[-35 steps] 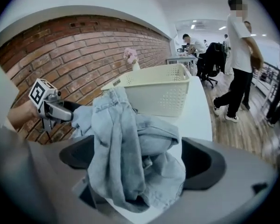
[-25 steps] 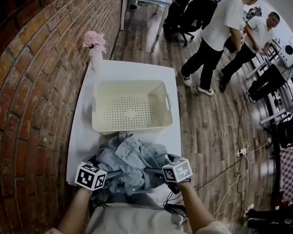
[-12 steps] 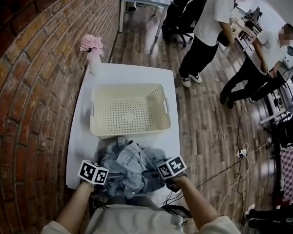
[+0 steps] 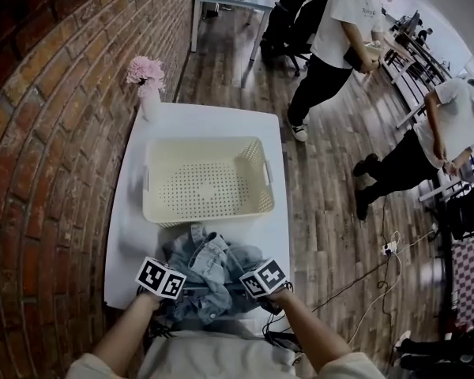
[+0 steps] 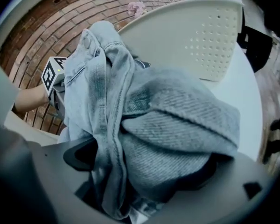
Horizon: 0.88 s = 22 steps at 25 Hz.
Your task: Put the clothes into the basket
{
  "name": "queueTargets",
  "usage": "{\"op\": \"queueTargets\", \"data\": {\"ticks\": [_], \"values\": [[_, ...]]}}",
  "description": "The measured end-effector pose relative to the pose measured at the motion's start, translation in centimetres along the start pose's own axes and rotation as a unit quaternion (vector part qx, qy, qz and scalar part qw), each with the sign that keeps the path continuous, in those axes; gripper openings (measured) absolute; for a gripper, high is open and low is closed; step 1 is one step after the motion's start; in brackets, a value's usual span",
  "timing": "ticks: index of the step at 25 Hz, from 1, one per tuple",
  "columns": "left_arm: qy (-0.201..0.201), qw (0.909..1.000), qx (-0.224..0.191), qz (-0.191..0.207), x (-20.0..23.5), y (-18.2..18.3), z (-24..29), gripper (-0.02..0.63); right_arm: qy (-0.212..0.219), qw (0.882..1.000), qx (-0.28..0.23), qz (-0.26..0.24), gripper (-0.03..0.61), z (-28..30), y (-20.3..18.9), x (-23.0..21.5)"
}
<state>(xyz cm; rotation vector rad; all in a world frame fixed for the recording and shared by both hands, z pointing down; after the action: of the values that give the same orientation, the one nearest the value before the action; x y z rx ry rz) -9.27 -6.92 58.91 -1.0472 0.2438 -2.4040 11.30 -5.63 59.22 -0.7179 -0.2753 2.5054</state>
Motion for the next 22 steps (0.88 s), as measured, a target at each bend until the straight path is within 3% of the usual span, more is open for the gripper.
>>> {"op": "queueTargets", "data": {"ticks": [4, 10, 16, 22], "values": [[-0.017, 0.9998, 0.004, 0.012, -1.0, 0.7, 0.7, 0.55, 0.02, 1.0, 0.012, -0.002, 0.431, 0.1, 0.3, 0.1], [-0.047, 0.9986, -0.004, 0.023, -1.7, 1.2, 0.7, 0.512, 0.044, 0.999, -0.013, 0.007, 0.368, 0.1, 0.0, 0.2], [-0.049, 0.9977, -0.03, 0.036, -2.6, 1.0, 0.2, 0.489, 0.019, 0.999, -0.045, -0.007, 0.307, -0.7, -0.2, 1.2], [-0.03, 0.9947, -0.057, 0.08, -4.7, 0.8, -1.2, 0.482, -0.008, 0.996, -0.08, -0.034, 0.282, -2.7, -0.2, 2.9]]}}
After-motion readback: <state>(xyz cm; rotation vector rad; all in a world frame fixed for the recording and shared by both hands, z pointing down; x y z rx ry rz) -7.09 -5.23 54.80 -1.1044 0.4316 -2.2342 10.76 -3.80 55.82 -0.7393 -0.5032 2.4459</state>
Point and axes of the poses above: the fingertips, and each gripper's own axes: z forward along the fingers, x to its left, y out of its top, the point moved 9 cm from there along -z, backward along the fingers, and after that the axes turned 2 degrees about -y, right-handed, at the moved point
